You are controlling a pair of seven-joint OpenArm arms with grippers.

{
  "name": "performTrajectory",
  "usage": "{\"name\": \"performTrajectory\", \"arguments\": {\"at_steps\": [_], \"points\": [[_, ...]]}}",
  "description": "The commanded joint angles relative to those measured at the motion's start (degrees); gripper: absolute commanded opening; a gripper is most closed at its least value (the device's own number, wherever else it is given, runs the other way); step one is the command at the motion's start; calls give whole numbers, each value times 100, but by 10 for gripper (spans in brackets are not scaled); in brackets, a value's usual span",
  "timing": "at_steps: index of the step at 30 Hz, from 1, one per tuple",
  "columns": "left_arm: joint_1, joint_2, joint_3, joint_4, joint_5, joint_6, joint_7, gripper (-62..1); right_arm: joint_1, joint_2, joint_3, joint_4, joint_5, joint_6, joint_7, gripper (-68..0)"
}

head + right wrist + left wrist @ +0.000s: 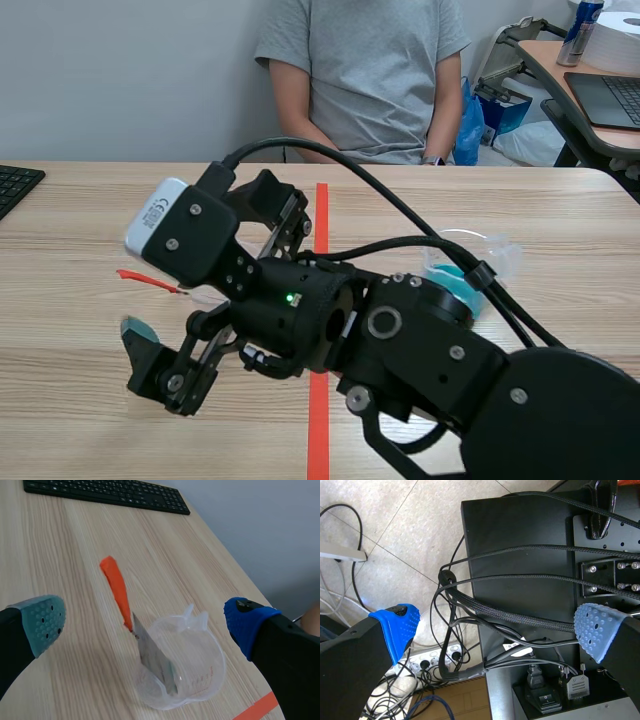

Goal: Do the redox reaction experiment.
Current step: 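Lift the metal plate out of the left beaker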

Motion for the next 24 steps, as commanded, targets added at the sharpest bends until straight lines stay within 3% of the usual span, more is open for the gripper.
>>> {"name": "performTrajectory", "arguments": {"at_steps": [1,6,12,18,24], "points": [[61,28,-4,92,-15,-13,-39,14,177,-98,-4,-7,13,-31,66,4],[61,28,-4,92,-15,-13,-37,14,409,-271,-35,-328,-2,-289,68,4],[61,28,-4,66,-15,-17,-39,14,461,-284,-35,-369,-2,-289,92,4],[61,28,-4,66,-17,-17,-39,14,461,-284,-33,-369,-2,-308,136,-204],[61,28,-4,66,-15,-17,-39,14,459,-282,-33,-369,-4,-610,374,-320]]}}
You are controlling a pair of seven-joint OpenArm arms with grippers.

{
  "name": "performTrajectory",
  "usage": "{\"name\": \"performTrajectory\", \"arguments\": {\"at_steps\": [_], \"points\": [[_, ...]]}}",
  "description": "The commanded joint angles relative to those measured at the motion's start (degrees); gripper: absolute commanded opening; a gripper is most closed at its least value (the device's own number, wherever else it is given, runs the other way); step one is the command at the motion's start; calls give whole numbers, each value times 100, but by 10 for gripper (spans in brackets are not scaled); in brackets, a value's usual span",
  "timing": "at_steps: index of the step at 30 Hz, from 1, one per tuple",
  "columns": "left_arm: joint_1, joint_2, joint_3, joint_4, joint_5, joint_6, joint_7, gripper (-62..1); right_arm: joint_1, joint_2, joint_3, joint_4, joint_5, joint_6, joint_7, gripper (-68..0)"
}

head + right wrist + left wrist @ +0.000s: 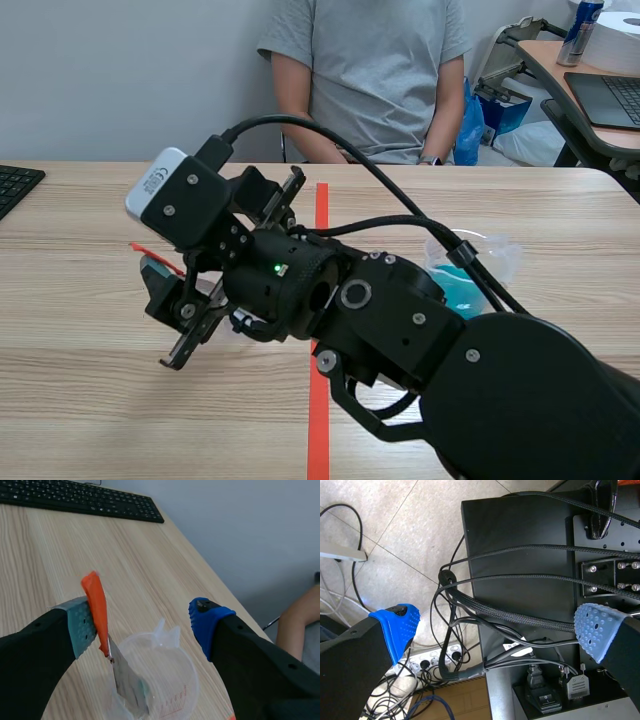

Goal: Do the redox reaction experiment.
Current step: 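Lift the metal plate out of the left beaker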

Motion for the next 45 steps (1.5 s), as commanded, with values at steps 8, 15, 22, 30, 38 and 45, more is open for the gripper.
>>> {"name": "performTrajectory", "arguments": {"at_steps": [8,15,22,30,38,45], "points": [[61,28,-4,66,-15,-17,-39,14,72,-17,22,120,-4,-31,155,-496],[61,28,-4,66,-15,-83,-39,14,74,-17,33,120,-4,-31,155,-594],[61,28,-4,66,-15,-162,-39,14,72,-17,33,173,-2,-24,101,-662],[61,28,-4,66,-15,-157,-24,-108,72,63,33,944,46,42,-527,-662],[63,28,-4,61,-15,-101,13,-374,72,61,35,1779,232,168,-1425,-662],[61,28,-4,61,-15,-101,181,-499,70,61,428,2524,706,463,-2118,-662]]}}
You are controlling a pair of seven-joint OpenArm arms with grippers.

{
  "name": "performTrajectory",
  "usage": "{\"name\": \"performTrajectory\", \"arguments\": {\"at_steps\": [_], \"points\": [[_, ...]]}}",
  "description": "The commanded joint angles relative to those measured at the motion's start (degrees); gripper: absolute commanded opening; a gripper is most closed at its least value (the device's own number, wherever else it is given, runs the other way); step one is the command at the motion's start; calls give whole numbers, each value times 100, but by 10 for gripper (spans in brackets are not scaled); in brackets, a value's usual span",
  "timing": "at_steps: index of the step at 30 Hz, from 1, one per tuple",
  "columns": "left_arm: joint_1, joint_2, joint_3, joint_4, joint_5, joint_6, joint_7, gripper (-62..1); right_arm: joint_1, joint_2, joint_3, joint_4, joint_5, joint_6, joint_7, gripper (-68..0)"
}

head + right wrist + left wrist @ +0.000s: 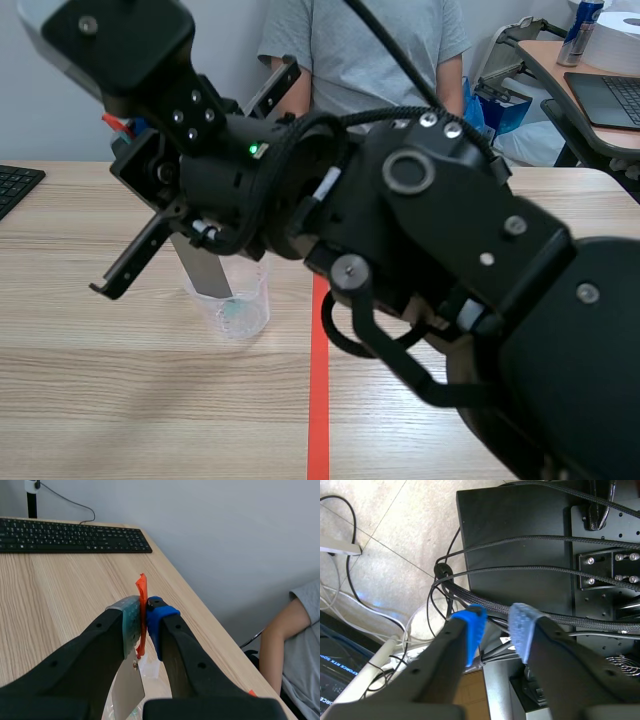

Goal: Do the redox reaction experiment.
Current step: 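Lift the metal plate out of the left beaker, then move the plate over the blue solution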

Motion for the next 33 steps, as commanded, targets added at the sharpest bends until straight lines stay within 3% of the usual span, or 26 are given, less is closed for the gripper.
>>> {"name": "performTrajectory", "arguments": {"at_steps": [1,3,8,13,19,24,29,33], "points": [[61,28,-4,61,-15,-17,15,-521,98,0,245,240,103,70,-37,-662],[61,26,-4,61,-15,-17,59,-559,96,2,468,433,256,295,-192,-662],[61,26,-4,61,-15,-17,59,-558,50,35,1084,769,636,846,-501,-662],[61,26,-4,61,-15,-17,103,-558,33,376,1683,905,1226,1217,-501,-662],[61,26,-4,61,-15,-17,96,-558,31,1051,2308,905,2068,1497,-474,-662],[61,26,-4,61,-15,-33,33,-558,-114,1735,2822,905,2658,1523,-155,-662],[61,26,-4,61,-15,-35,35,-558,-348,2406,3272,905,3235,1801,162,-662],[61,26,-4,61,-15,-37,37,-558,-592,2966,3606,905,3600,1853,420,-662]]}}
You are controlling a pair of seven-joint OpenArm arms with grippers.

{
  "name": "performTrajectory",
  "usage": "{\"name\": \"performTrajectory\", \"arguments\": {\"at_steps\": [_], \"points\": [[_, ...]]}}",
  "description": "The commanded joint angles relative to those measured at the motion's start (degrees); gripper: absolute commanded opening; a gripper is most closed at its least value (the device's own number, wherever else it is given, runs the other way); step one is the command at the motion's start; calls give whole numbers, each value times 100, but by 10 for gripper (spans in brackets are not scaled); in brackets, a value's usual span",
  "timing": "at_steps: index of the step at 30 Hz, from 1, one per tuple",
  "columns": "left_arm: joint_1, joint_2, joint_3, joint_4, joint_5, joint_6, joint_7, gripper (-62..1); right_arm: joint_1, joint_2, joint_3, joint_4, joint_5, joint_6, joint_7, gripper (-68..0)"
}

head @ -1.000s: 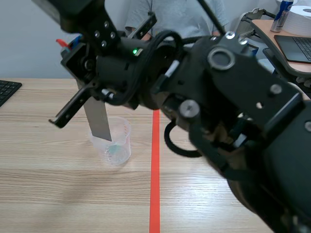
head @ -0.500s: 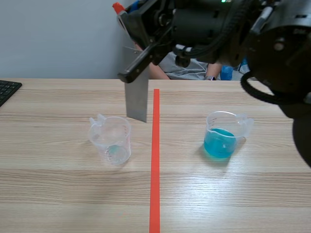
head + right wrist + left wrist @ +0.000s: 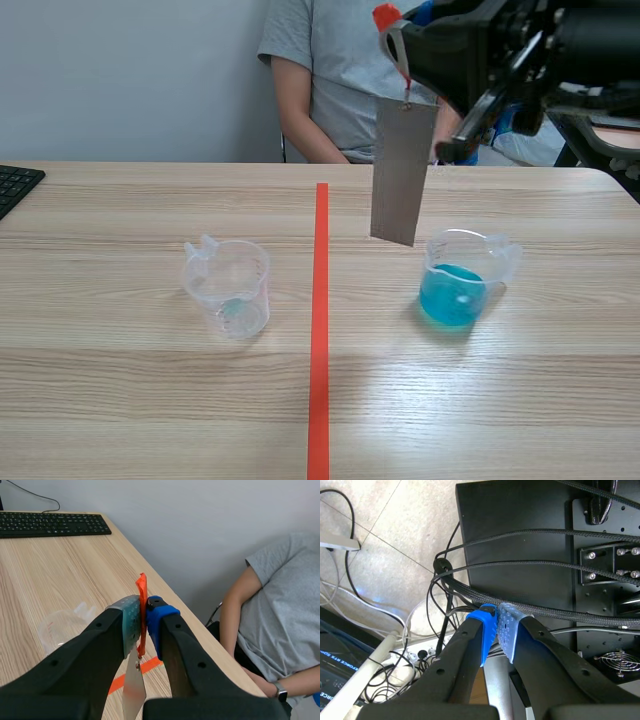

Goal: Do the redox reaction experiment.
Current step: 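Move the plate over the blue solution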

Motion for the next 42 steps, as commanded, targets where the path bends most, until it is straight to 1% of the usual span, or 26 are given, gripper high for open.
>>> {"name": "performTrajectory", "arguments": {"at_steps": [1,5,8,13,17,21,24,26,29,32,34,42], "points": [[61,26,-4,61,-15,-33,-52,-558,-44,243,170,90,144,2,210,-662],[61,26,-4,61,-17,-31,-50,-558,-317,706,487,87,400,22,498,-662],[61,26,-4,61,-22,-28,-48,-558,-457,951,697,81,459,24,610,-662],[61,26,-7,61,-31,-31,-52,-558,-522,1191,955,-105,649,107,634,-662],[61,28,-7,61,-31,-31,-52,-558,-520,1338,988,-407,691,131,911,-662],[61,26,-7,61,-31,-31,-52,-558,-518,1362,986,-752,691,396,1217,-662],[59,28,-7,61,-31,-31,-52,-558,-511,1362,986,-944,688,404,1384,-662],[59,28,-7,61,-31,-31,-48,-558,-466,1357,984,-1069,688,420,1432,-662],[59,28,-7,61,-28,-28,-31,-558,-306,1333,981,-1272,691,645,1467,-662],[59,26,-7,61,-28,-28,-33,-558,-151,1290,979,-1423,693,708,1462,-662],[59,26,-7,61,-28,-28,-33,-558,-98,1283,979,-1473,693,835,1464,-662],[59,28,-7,61,-31,-31,-33,-558,-42,1283,973,-1478,688,857,1464,-662]]}}
